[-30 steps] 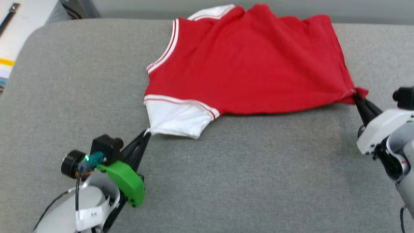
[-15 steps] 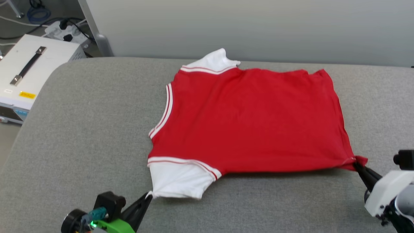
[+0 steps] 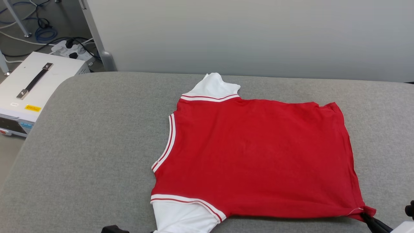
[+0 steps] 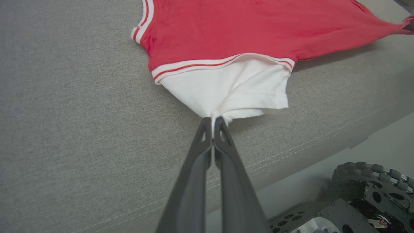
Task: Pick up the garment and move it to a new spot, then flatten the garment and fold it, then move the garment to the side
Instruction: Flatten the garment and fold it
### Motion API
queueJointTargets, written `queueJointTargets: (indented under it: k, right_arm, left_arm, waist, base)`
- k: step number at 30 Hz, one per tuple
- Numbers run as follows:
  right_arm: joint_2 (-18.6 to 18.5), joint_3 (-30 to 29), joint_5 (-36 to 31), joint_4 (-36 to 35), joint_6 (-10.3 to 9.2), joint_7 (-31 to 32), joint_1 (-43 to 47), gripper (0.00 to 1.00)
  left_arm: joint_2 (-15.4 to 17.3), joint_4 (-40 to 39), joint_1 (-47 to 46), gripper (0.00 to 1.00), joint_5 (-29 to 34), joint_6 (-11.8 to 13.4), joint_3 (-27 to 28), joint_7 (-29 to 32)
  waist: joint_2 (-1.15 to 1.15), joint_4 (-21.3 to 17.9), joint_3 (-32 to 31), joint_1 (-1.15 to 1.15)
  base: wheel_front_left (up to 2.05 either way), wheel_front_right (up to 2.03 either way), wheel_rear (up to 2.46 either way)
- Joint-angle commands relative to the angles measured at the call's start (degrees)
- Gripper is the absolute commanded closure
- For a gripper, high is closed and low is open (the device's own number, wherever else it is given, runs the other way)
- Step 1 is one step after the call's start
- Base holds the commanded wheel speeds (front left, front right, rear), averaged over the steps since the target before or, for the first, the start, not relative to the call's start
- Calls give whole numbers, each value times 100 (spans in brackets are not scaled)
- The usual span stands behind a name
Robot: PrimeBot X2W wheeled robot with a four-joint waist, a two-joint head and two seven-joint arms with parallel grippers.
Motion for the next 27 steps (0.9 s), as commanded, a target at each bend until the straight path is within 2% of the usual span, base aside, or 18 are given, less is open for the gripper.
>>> queueJointTargets:
  k: [1, 11, 19, 27]
  right_arm:
    - [43, -120, -47, -121, -5, 70, 101, 100]
    - [320, -799, -403, -905, -5, 611, 54, 100]
    - [498, -1035, -700, -1180, -5, 1104, -565, 100]
    - [592, -790, -1070, -785, -5, 1529, -1432, 100]
  left_arm:
    - [27, -24, 65, 100, -60, 58, 11, -3]
    - [56, -148, -533, 100, 62, 45, 373, -142]
    - [97, -73, -1537, 100, 131, -241, 663, 212]
    - [-2, 537, -2415, 100, 148, -580, 723, 743]
  waist:
    - [0, -24, 4, 1]
    - [0, -197, 336, 1]
    - [0, -330, 868, 1]
    - [0, -461, 1326, 1]
  base:
    - [0, 0, 0]
    - [0, 0, 0]
    - [0, 0, 0]
    - [0, 0, 0]
